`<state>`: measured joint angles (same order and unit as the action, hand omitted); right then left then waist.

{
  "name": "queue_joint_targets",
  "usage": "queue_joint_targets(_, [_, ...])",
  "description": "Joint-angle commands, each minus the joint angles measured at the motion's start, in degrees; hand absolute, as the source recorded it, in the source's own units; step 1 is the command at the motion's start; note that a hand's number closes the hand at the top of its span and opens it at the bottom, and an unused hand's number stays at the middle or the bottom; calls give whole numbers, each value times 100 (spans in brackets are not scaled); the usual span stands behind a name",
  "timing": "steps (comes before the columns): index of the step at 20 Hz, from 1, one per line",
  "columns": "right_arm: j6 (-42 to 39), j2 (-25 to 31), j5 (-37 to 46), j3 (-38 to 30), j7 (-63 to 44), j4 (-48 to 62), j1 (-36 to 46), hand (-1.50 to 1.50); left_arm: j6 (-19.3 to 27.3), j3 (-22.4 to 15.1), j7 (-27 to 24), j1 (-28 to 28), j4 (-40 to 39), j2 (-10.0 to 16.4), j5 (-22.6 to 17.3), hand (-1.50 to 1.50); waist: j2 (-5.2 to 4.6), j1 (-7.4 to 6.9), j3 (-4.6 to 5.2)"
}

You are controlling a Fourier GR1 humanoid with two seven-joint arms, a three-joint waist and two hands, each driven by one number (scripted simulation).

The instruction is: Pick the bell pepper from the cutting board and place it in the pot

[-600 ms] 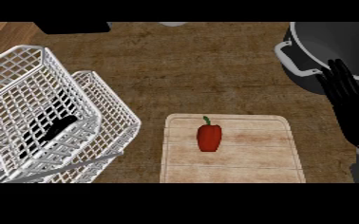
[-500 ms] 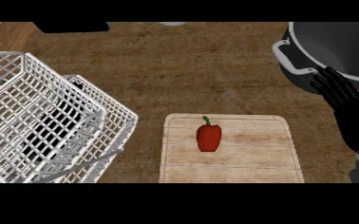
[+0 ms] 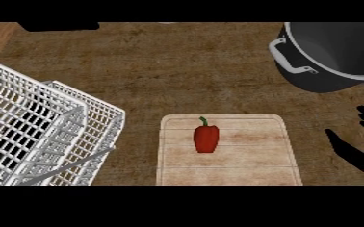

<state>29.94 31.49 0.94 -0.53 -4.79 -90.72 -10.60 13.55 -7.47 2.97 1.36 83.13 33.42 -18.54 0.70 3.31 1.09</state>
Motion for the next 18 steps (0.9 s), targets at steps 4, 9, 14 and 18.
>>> queue_joint_targets(4, [1816, -689, 2095, 1067, -452, -1273, -1012, -150, 285, 16, -100, 67, -30, 134, 391, 0, 2, -45, -37])
queue_joint_targets(9, [1501, -648, 3397, 1742, -1937, -1907, -1708, -150, 296, -76, -118, 32, 84, 68, 468, 0, -68, -251, -28])
queue_joint_targets(14, [371, -748, 4259, 2109, -3559, -2512, -1348, -150, 266, -254, -118, -63, 147, -14, 597, 0, -132, -486, -24])
queue_joint_targets(18, [-1024, -606, 4458, 2299, -4849, -2718, -881, -150, 381, -380, 98, -300, 213, -97, 732, 0, -175, -599, -40])
